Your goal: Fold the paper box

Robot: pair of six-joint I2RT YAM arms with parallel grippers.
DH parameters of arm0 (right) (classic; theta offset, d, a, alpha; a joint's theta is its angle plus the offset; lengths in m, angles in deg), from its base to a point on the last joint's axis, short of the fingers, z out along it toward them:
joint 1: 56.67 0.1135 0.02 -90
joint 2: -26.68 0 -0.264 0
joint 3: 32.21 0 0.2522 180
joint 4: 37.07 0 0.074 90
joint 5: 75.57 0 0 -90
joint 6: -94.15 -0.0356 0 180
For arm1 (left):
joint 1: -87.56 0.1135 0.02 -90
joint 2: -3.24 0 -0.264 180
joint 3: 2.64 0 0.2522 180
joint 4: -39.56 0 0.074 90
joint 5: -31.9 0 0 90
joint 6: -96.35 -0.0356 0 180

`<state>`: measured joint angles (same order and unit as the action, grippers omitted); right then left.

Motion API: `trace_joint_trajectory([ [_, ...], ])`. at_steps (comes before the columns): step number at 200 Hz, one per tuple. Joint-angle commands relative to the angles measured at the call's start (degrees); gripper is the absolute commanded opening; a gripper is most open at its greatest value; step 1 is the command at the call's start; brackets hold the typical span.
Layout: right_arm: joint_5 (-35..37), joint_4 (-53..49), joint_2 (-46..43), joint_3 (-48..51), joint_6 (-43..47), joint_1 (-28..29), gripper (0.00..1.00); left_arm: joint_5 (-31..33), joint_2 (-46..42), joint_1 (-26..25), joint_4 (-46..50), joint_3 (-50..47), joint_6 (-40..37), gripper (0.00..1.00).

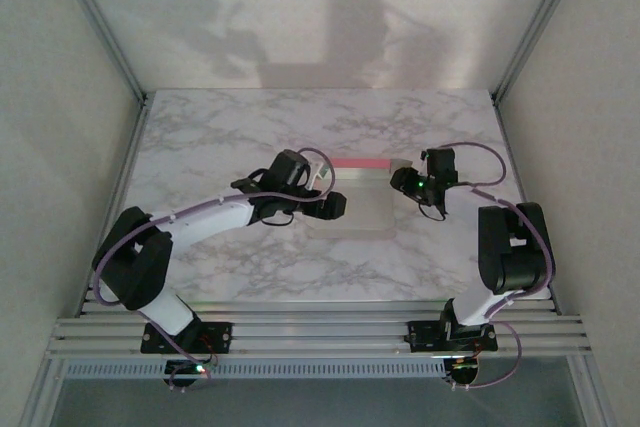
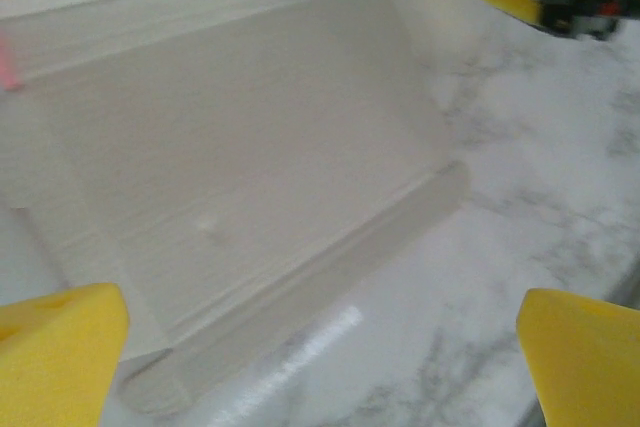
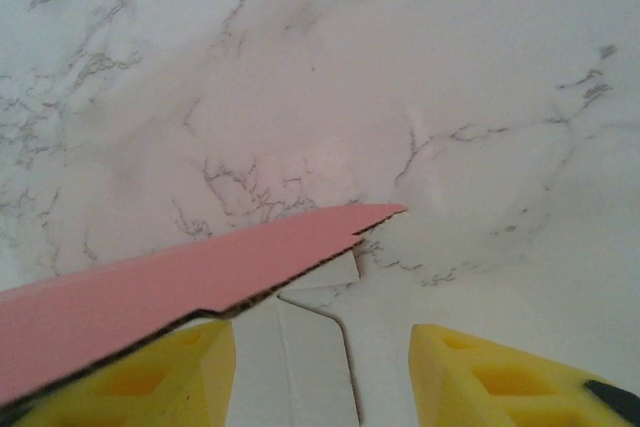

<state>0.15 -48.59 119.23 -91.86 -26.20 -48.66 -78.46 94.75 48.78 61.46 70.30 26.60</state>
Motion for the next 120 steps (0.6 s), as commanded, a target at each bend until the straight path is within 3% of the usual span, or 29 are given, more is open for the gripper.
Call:
trace_joint_trajectory([
  [1, -2.3, -2.0, -1.5, -1.9, 2.1, -0.2, 0.49, 13.5, -1.9, 1.2, -3.7, -0.9, 2.8, 0.99],
  [46, -3.9, 0.4, -1.4, -1.0, -0.2, -0.1, 0.5, 18.2, -0.7, 1.8, -16.1, -6.8, 1.2, 0.95],
  [76, -4.1, 0.3, -2.2, -0.8, -0.4, -0.1, 0.5, 15.8, 2.5, 3.9, -22.4, -6.5, 0.3, 0.8],
  [120, -3.7, 0.5, -3.2, 0.1, -0.6, -0.1, 0.5, 14.1, 7.1, 5.1, -26.0, -3.5, -3.1, 0.75],
])
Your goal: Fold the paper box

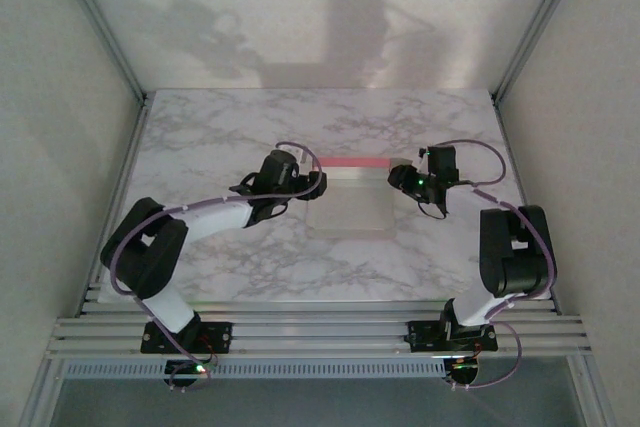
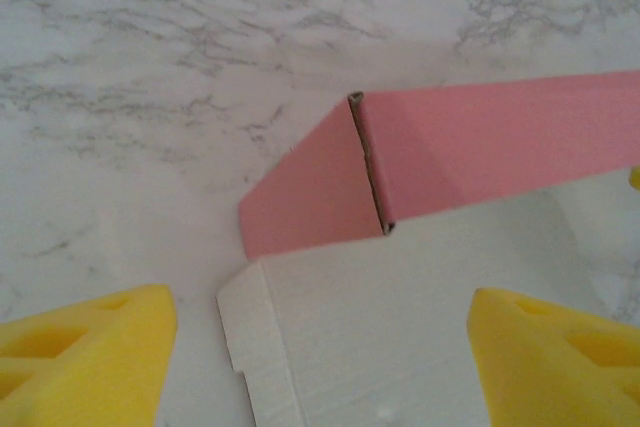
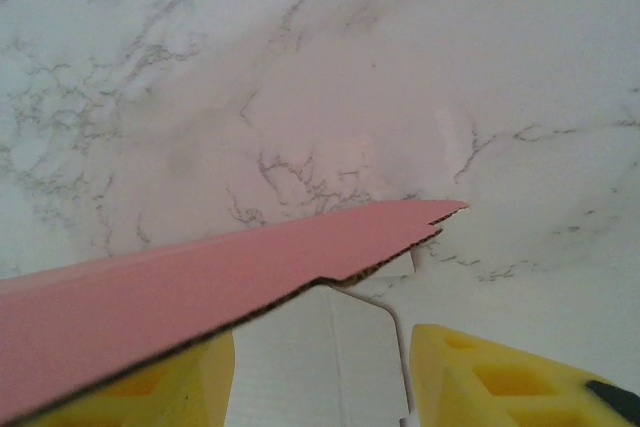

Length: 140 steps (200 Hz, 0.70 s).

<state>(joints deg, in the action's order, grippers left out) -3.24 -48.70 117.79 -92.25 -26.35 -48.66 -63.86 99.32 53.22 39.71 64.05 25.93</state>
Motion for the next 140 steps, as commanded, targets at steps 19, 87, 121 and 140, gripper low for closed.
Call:
trace_joint_trajectory([
  [19, -0.3, 0.8, -2.0, 0.8, -0.6, -0.2, 0.5, -1.2, 4.7, 1.7, -4.7, 4.2, -2.3, 0.72],
  [87, 0.0, 0.5, -2.5, 0.8, -0.7, -0.2, 0.5, -4.9, 11.2, 3.9, -5.8, 9.7, -1.4, 0.52],
  [121, 0.2, -0.4, -2.5, 0.8, -1.8, -0.6, 0.49, -8.7, 12.8, 4.9, -8.3, 10.9, -0.9, 0.42],
  [140, -0.7, 0.4, -2.7, 1.6, -3.7, -1.4, 0.49, -11.0, 13.4, 5.8, -8.4, 11.4, -0.1, 0.37],
])
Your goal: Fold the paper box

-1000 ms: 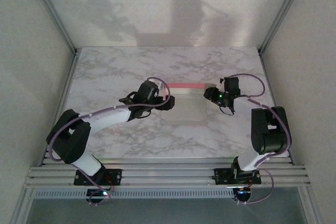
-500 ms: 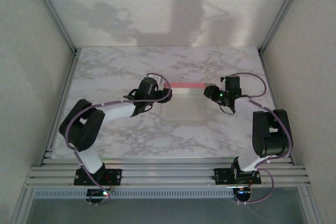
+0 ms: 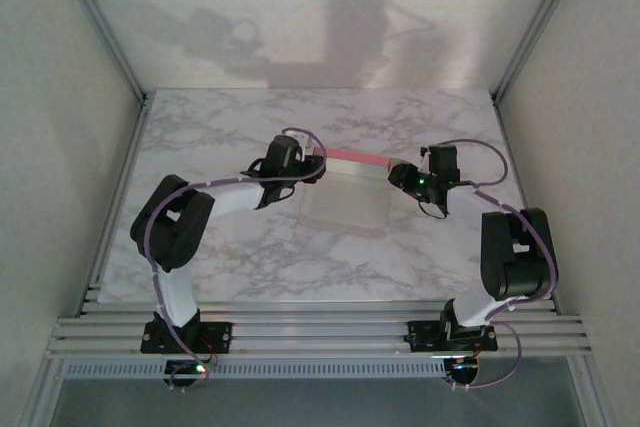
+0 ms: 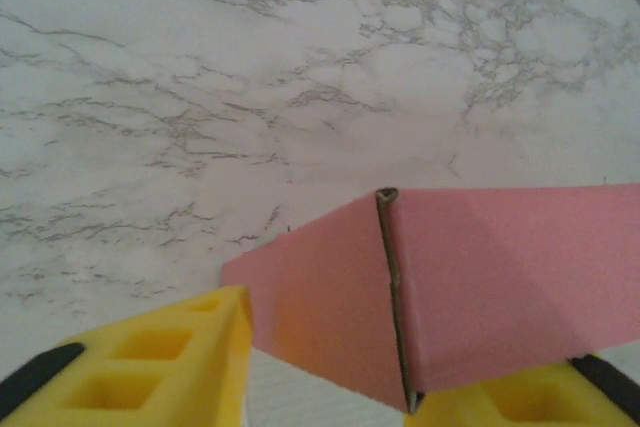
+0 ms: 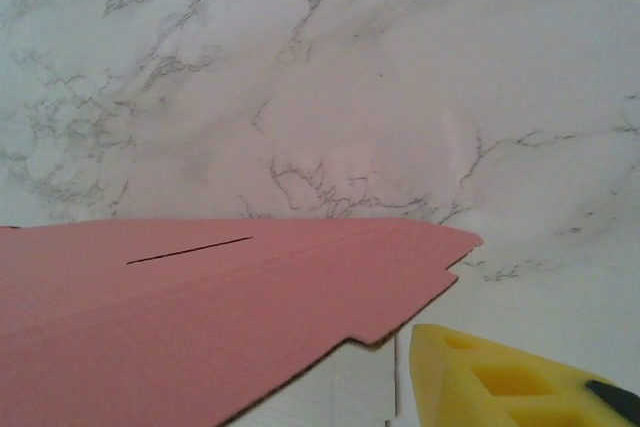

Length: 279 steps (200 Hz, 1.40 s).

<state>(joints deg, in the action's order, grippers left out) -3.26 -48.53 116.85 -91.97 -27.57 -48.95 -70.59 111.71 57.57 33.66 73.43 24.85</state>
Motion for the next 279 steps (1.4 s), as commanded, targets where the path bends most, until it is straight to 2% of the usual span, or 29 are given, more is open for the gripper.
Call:
trace_joint_trajectory([
  [1, -0.7, 0.4, -1.8, 1.4, -2.6, -1.2, 0.49, -4.4, 1.0, 1.5, -2.3, 2.1, 1.0, 0.37],
  [81, -2.5, 2.1, -2.1, 2.7, -3.9, -2.3, 0.49, -13.3, 2.0, 3.9, -4.6, 2.9, -3.8, 0.31],
  [100, -2.7, 2.3, -2.0, 2.8, -3.9, -2.4, 0.49, -13.8, 2.9, 4.4, -4.8, 3.6, -5.1, 0.39],
  [137, -2.8, 2.5, -2.0, 2.9, -4.1, -2.5, 0.49, -14.6, 4.8, 4.5, -4.7, 5.2, -8.9, 0.41],
  [177, -2.7, 2.6, -1.9, 2.9, -4.1, -2.5, 0.49, -14.6, 6.4, 4.5, -6.7, 5.2, -10.9, 0.31],
  [240, -3.1, 2.8, -1.3, 2.8, -4.7, -2.5, 0.48, -16.7, 8.9, 4.9, -11.0, 7.1, -7.9, 0.16],
  [279, -1.9, 1.5, -2.4, 2.8, -5.4, -3.1, 0.48, -19.6, 9.2, 5.1, -9.1, 8.8, -6.2, 0.13],
])
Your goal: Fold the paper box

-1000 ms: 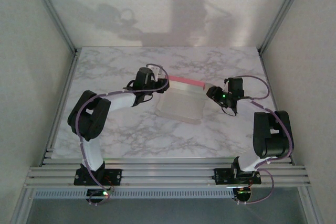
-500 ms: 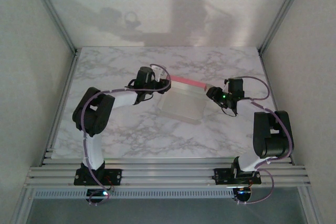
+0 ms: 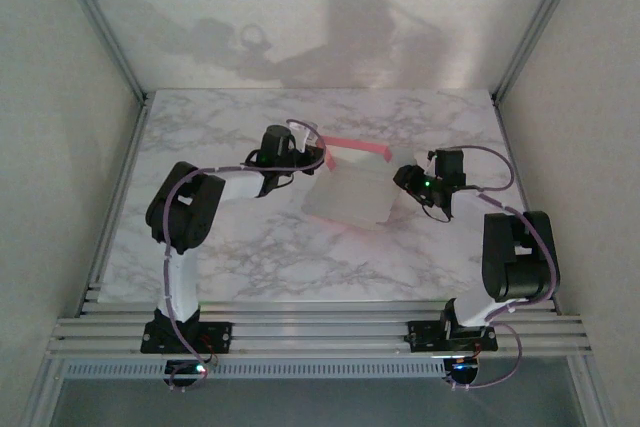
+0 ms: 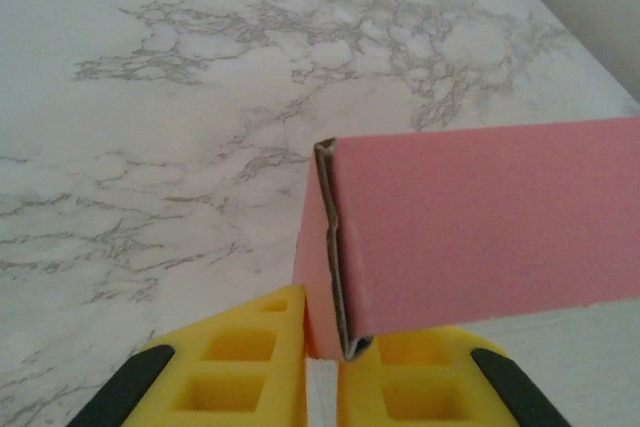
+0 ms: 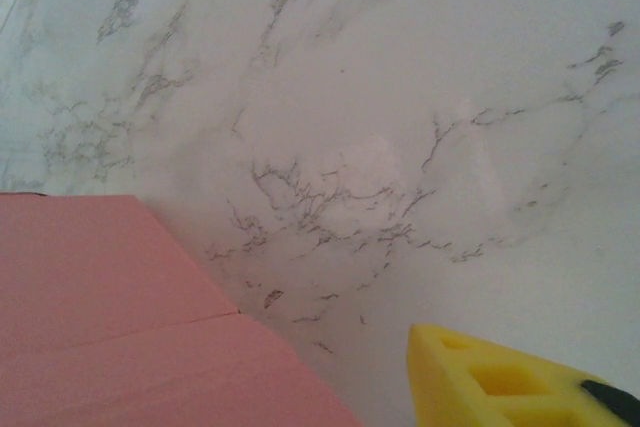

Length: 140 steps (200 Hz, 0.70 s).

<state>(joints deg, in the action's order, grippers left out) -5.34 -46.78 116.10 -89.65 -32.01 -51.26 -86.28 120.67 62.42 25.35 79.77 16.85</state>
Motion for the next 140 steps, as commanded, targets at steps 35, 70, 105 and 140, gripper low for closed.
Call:
trace_joint_trajectory([
  [35, 1.1, -2.1, -2.5, -0.9, -0.3, -1.1, 0.47, -2.2, -1.2, 0.3, 2.3, 2.2, 1.6, 0.13],
  [70, 1.4, -2.7, -2.7, -1.9, -1.0, -1.1, 0.44, 3.2, -2.2, -0.4, 8.0, 3.3, 1.5, 0.11],
  [105, -0.4, -3.1, -3.3, -1.9, -1.4, -1.1, 0.47, 10.8, -3.1, -1.8, 14.0, 4.2, 1.5, 0.12],
  [140, -4.0, -1.5, -4.7, -0.2, -2.7, -1.1, 0.5, 16.8, -4.4, -3.1, 16.9, 4.9, 3.2, 0.15],
])
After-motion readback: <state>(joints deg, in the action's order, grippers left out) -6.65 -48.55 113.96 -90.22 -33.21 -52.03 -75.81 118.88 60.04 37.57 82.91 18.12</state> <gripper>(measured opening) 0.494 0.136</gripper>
